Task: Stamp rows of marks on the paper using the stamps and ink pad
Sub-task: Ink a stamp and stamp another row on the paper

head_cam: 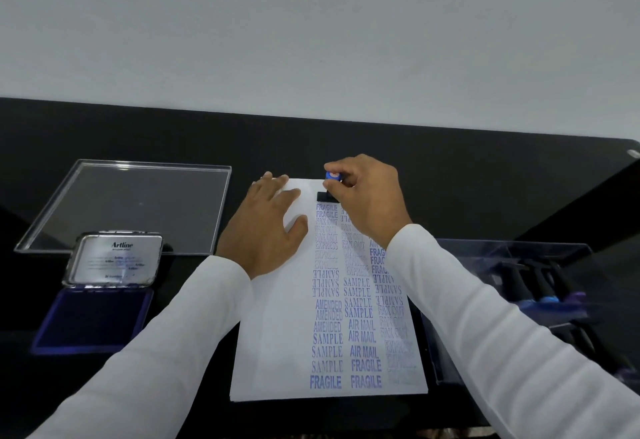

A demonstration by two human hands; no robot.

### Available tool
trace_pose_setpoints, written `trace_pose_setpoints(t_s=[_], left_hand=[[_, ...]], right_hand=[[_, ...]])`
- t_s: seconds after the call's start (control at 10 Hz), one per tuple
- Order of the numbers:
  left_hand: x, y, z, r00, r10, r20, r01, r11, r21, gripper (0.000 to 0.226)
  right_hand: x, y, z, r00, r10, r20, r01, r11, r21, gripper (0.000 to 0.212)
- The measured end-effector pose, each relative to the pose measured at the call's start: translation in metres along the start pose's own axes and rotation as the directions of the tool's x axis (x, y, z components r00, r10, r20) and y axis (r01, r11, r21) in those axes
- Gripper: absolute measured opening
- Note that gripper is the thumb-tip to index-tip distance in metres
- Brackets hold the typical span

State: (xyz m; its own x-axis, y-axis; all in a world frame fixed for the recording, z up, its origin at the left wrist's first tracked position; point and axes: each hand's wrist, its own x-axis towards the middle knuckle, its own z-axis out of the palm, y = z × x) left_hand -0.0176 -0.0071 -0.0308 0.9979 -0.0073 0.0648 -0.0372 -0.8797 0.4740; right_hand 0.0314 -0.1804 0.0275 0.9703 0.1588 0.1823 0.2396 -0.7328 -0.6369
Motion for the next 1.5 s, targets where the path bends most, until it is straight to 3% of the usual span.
trace_pose_setpoints(t_s=[1.5], left_hand=[[0.0009,-0.0026,0.0029,1.0,-0.012,0.004,0.012,1.0,0.023,0.06]], right_hand=[[0.0022,0.004,0.0038,0.999,-0.029,0.027,0.029,1.0,-0.011,0.02]])
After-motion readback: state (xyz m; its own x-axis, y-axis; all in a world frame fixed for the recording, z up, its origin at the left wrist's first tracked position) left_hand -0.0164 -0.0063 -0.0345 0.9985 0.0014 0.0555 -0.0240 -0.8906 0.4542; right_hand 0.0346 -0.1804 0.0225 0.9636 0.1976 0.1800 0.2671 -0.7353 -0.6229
